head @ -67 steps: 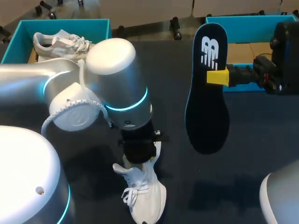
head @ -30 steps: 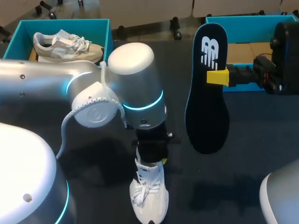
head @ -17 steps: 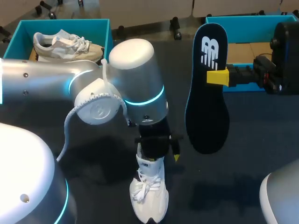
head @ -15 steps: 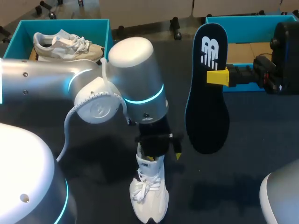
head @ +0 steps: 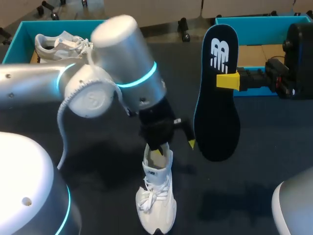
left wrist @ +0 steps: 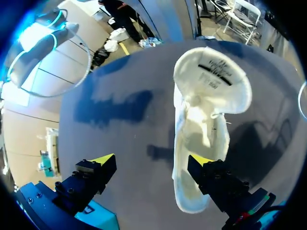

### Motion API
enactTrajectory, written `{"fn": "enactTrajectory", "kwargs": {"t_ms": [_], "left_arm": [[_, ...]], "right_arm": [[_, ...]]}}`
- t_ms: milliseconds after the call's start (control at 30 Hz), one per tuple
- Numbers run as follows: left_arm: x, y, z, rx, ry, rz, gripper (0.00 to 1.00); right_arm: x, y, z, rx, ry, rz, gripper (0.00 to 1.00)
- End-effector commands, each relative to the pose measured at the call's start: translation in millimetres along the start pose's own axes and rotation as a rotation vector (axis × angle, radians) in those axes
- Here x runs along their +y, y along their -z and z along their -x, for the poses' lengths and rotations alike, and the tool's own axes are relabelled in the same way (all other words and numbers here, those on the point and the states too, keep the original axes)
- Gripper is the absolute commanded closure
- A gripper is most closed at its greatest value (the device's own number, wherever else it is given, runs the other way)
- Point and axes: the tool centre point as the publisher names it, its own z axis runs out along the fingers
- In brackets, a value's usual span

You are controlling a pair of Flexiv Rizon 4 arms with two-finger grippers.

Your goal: Take the shoe out of the shoebox, open the shoe tongue, remove and reinsert the insole, then place the shoe into the shoebox

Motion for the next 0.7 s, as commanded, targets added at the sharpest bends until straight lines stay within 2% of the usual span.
{"fn": "enactTrajectory", "kwargs": {"t_ms": [33,200,500,700], "left_arm": [[-1.9,31.6,-14.1,-0.104,0.012,-0.032,0.0],[1.4,57.5,-10.3,-0.217,0.049,-0.099,0.0],[-0.4,91.0,-2.8,-0.457,0.041,-0.053,0.0],[6.8,107.9,2.7,-0.575,0.012,-0.103,0.0]], "right_arm": [[2.2,-5.8,-2.4,-0.006,-0.002,-0.001,1.0],[2.2,-5.8,-2.4,-0.006,-0.002,-0.001,1.0],[2.2,-5.8,-2.4,-0.006,-0.002,-0.001,1.0],[2.2,-5.8,-2.4,-0.006,-0.002,-0.001,1.0]]}}
